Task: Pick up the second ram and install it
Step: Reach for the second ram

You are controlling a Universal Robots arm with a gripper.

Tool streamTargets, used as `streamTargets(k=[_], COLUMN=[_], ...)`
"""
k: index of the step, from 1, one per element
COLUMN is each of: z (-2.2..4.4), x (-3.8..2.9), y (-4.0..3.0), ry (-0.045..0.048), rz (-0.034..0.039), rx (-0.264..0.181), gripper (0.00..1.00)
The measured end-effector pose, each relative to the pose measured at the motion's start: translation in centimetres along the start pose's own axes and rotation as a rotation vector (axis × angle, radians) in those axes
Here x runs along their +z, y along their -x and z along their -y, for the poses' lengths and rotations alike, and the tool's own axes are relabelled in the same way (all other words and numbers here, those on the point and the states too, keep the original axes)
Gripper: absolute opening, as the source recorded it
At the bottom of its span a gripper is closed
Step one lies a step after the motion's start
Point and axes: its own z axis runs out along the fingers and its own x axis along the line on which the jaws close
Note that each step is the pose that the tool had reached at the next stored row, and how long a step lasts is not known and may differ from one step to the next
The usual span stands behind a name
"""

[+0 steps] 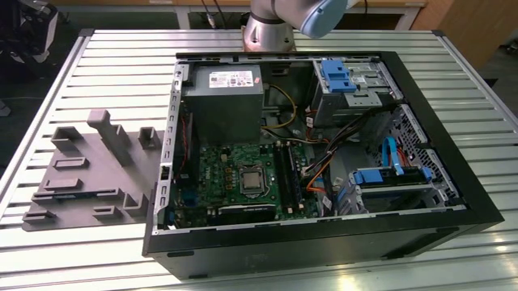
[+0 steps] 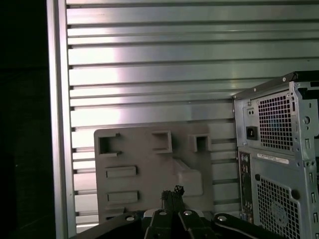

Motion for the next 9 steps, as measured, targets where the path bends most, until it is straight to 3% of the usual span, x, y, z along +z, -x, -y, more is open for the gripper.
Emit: streamTargets(k=[9], z=[0.58], x=[0.09], y=[-0.25], ry=[0.0001], rz=[-0.0001], rx=[0.0], gripper=[0.11])
